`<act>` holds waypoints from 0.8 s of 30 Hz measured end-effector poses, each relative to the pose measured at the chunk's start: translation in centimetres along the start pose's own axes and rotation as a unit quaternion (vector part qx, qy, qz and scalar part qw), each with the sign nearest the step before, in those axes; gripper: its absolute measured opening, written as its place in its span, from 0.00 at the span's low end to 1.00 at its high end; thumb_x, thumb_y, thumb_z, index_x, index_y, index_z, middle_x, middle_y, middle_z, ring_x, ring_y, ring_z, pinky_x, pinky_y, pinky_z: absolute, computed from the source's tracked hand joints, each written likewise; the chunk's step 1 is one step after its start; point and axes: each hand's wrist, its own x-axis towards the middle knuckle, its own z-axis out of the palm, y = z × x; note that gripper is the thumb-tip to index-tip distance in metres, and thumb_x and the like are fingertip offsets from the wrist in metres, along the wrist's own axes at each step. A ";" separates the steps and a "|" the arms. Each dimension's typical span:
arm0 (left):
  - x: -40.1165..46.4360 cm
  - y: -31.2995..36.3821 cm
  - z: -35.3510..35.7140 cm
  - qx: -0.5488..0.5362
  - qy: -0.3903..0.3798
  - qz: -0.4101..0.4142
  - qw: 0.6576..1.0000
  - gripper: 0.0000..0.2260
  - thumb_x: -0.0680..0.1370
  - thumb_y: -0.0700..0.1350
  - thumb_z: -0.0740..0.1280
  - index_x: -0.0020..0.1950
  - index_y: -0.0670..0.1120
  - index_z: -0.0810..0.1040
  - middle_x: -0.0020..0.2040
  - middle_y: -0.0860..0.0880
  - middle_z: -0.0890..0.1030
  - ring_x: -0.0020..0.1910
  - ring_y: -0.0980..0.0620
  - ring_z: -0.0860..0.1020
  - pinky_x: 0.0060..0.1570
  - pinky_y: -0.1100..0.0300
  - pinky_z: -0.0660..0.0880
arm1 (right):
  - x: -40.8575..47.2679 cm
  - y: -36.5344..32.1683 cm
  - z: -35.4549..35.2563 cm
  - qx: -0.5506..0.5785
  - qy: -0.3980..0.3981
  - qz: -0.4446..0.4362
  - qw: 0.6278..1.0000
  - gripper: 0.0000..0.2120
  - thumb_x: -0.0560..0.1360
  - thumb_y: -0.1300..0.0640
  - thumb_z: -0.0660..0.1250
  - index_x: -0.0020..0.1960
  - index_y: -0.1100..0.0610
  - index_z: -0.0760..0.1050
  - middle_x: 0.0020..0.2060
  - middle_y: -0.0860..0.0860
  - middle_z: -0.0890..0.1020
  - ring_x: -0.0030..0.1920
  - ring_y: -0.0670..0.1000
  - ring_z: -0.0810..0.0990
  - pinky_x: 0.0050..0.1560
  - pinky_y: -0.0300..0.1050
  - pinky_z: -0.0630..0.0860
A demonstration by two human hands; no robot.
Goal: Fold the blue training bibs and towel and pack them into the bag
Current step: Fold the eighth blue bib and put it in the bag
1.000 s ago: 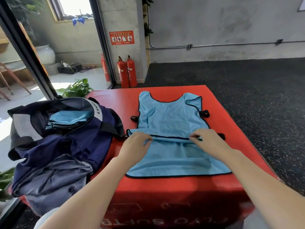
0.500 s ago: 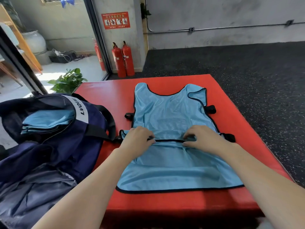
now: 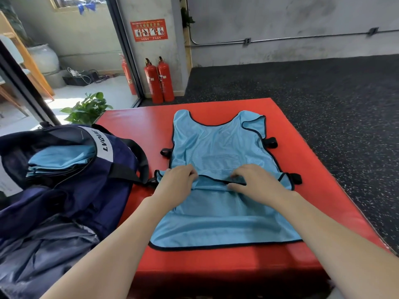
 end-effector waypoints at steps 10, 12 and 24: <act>-1.0 0.9 -0.2 -0.087 0.057 0.048 0.993 0.07 0.82 0.44 0.64 0.55 0.47 0.82 0.49 0.53 0.83 0.50 0.53 0.78 0.56 0.55 0.74 | 0.1 -5.0 1.5 0.077 0.118 -0.007 0.990 0.11 0.79 0.42 0.66 0.58 0.45 0.80 0.48 0.40 0.79 0.54 0.45 0.77 0.48 0.43 0.71; -1.3 0.8 -0.6 -0.096 0.075 0.052 0.991 0.07 0.82 0.44 0.65 0.56 0.47 0.83 0.50 0.53 0.83 0.52 0.54 0.79 0.57 0.59 0.73 | 0.3 -4.9 1.4 0.086 0.112 -0.015 0.990 0.09 0.78 0.44 0.68 0.55 0.45 0.81 0.45 0.40 0.78 0.53 0.46 0.76 0.48 0.44 0.72; -3.2 -0.9 -2.5 -0.066 0.081 0.076 0.992 0.10 0.81 0.42 0.67 0.62 0.49 0.81 0.49 0.60 0.78 0.52 0.59 0.77 0.56 0.64 0.72 | 0.1 -2.7 0.4 0.122 0.110 -0.010 0.986 0.06 0.77 0.53 0.71 0.52 0.45 0.83 0.44 0.39 0.79 0.46 0.44 0.79 0.50 0.45 0.75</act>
